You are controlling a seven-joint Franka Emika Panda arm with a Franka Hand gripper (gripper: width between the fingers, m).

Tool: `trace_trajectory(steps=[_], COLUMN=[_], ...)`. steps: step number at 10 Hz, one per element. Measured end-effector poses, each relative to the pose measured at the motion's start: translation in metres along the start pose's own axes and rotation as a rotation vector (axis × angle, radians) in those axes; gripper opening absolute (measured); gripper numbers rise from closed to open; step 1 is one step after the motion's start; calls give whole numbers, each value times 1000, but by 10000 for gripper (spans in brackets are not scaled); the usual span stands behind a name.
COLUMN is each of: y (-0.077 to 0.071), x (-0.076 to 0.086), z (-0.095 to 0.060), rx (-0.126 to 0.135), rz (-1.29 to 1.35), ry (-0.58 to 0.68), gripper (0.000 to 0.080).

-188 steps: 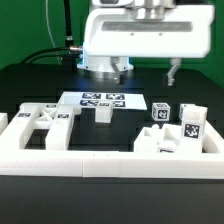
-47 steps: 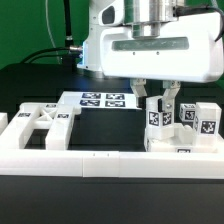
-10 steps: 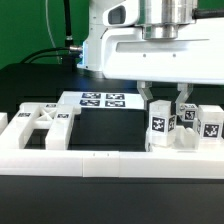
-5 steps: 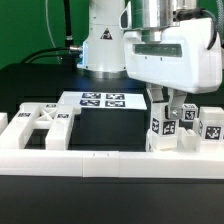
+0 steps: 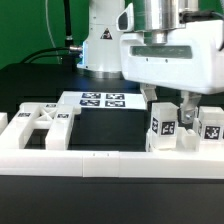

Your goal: Assemble chair

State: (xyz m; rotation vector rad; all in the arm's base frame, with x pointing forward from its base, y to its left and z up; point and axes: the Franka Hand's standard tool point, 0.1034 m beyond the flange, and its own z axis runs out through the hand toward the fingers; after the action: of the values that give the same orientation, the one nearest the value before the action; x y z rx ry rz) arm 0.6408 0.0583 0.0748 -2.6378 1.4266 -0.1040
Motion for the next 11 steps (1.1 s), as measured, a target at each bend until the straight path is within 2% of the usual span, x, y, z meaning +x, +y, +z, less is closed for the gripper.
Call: trace_trajectory(steps=[1, 3, 6, 9, 11], y=[0, -1, 1, 5, 4], x=[1, 4, 8, 13, 11], z=[-1, -3, -6, -5, -5], rx=[0, 4, 2, -15, -44], rz=[-122, -365, -572, -819, -978], ry=[1, 4, 7, 11, 19], gripper=[643, 648, 649, 649, 649])
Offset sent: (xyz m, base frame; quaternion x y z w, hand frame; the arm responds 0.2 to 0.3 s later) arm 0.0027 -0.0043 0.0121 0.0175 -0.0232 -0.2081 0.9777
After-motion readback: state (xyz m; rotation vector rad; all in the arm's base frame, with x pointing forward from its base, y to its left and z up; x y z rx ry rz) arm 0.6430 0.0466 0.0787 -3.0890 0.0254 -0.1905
